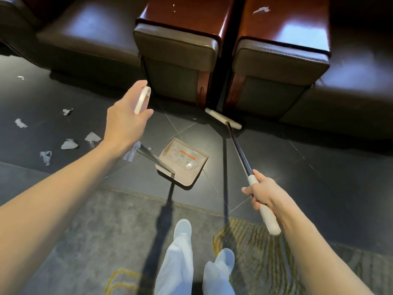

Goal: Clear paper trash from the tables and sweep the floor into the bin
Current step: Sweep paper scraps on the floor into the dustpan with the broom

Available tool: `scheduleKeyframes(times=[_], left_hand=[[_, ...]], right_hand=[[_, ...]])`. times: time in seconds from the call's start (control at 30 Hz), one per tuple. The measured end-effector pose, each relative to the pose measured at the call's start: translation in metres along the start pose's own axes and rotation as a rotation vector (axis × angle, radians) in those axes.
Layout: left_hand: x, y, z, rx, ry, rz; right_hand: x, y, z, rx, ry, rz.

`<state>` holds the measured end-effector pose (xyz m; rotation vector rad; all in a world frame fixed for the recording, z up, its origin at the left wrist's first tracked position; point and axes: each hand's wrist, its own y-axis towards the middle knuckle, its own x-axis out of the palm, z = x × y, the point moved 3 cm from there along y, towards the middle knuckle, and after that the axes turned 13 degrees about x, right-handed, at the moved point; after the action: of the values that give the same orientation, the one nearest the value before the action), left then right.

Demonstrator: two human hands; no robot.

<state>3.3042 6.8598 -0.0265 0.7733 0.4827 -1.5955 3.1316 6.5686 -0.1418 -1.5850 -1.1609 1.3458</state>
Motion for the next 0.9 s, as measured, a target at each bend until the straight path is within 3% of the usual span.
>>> scheduleKeyframes(times=[0.23,0.37,0.47,0.53,0.7,0.9], left_hand=[[-0.003,0.004,-0.005,-0.003,0.007,0.003],[-0.009,0.007,-0.014,-0.026,0.010,0.015],[-0.012,0.008,-0.020,-0.036,0.000,0.026],[-0.013,0.008,-0.020,-0.033,-0.002,0.031],[-0.008,0.010,-0.017,-0.027,0.002,0.025],[-0.005,-0.004,-0.005,-0.012,0.019,-0.004]], right_hand=[[0.005,0.004,-0.024,0.025,0.196,-0.028],[0.021,0.014,-0.071,-0.005,0.182,-0.063],[0.032,0.027,-0.109,-0.020,0.011,-0.058],[0.037,0.032,-0.125,-0.047,-0.245,-0.035],[0.031,0.025,-0.111,-0.087,-0.703,0.061],[0.032,0.001,-0.075,-0.041,-0.582,-0.067]])
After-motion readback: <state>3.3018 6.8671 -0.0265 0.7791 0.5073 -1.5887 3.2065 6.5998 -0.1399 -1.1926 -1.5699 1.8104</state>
